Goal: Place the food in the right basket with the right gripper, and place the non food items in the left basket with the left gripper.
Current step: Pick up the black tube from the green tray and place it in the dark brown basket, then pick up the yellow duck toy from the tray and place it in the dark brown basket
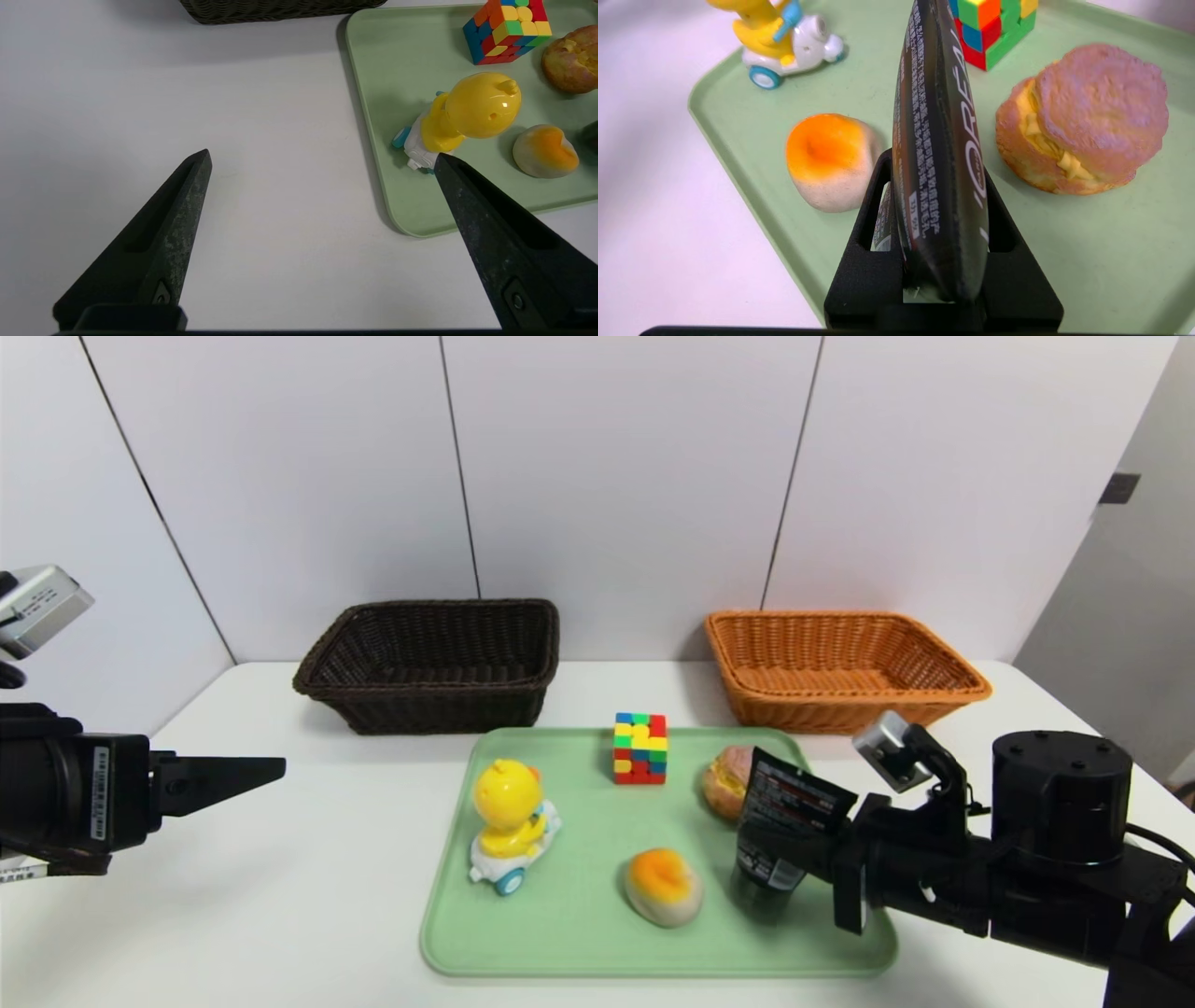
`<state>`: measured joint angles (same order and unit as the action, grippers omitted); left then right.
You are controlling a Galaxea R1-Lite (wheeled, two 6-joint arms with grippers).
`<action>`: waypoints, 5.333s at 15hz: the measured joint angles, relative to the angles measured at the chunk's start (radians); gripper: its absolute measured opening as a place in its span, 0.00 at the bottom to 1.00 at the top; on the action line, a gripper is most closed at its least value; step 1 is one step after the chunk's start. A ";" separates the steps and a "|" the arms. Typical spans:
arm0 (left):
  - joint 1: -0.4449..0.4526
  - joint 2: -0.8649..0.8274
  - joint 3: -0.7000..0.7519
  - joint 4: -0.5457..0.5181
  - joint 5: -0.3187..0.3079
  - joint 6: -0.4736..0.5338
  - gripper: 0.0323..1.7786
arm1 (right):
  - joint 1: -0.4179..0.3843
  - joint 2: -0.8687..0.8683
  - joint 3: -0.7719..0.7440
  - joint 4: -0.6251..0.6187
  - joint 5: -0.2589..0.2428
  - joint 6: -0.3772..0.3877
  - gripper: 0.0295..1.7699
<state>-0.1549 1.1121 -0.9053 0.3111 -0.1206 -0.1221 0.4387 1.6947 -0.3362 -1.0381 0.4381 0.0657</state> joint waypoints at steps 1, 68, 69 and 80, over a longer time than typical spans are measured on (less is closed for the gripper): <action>0.000 0.001 -0.005 0.000 0.000 0.000 0.95 | 0.010 -0.013 -0.019 0.009 -0.011 0.014 0.19; -0.177 -0.244 0.372 -0.261 -0.049 0.000 0.95 | 0.164 -0.123 -1.190 1.364 -0.651 0.134 0.94; -0.177 -0.251 0.445 -0.363 -0.040 0.019 0.95 | 0.137 -0.151 -1.170 1.365 -0.664 0.131 0.95; -0.262 -0.102 0.581 -0.615 -0.033 0.089 0.95 | -0.048 -0.353 -0.848 1.351 -0.765 0.117 0.96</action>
<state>-0.4170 1.0098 -0.3247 -0.3040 -0.1538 -0.0336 0.3911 1.3421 -1.1838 0.3126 -0.3266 0.1832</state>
